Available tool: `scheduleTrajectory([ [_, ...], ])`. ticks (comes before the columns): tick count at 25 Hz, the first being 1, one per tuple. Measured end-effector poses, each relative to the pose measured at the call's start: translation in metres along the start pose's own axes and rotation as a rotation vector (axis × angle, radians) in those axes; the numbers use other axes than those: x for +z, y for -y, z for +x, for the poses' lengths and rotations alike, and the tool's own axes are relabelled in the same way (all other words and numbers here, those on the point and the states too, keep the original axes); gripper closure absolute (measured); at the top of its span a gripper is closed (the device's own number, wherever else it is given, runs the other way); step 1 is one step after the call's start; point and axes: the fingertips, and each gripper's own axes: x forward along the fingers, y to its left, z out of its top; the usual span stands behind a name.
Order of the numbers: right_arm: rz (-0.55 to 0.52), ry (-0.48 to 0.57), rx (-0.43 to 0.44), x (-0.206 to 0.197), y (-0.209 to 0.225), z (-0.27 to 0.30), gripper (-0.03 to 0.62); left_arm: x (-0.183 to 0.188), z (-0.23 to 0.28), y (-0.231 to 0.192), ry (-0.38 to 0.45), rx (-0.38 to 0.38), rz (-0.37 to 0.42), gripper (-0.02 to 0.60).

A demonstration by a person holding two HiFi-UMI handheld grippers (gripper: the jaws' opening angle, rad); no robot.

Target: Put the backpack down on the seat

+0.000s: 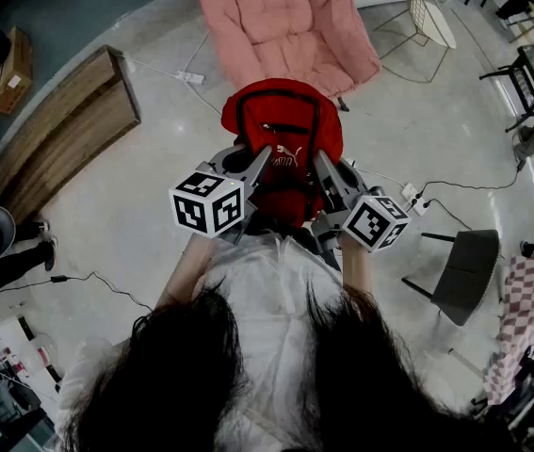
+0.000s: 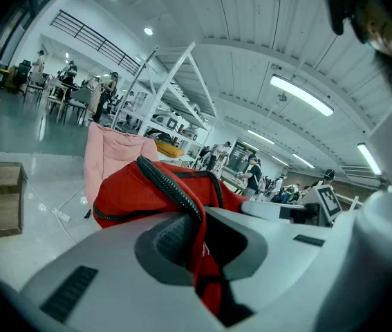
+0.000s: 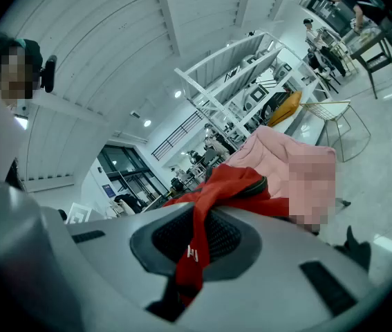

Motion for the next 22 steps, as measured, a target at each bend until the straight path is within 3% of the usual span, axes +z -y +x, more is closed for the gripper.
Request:
scheduleTrajectory([
  [22,0.029,-0.027,-0.042,0.007,0.032,0.037,0.549,0.008,0.037,-0.034,-0.061,0.002,-0.009,0.537],
])
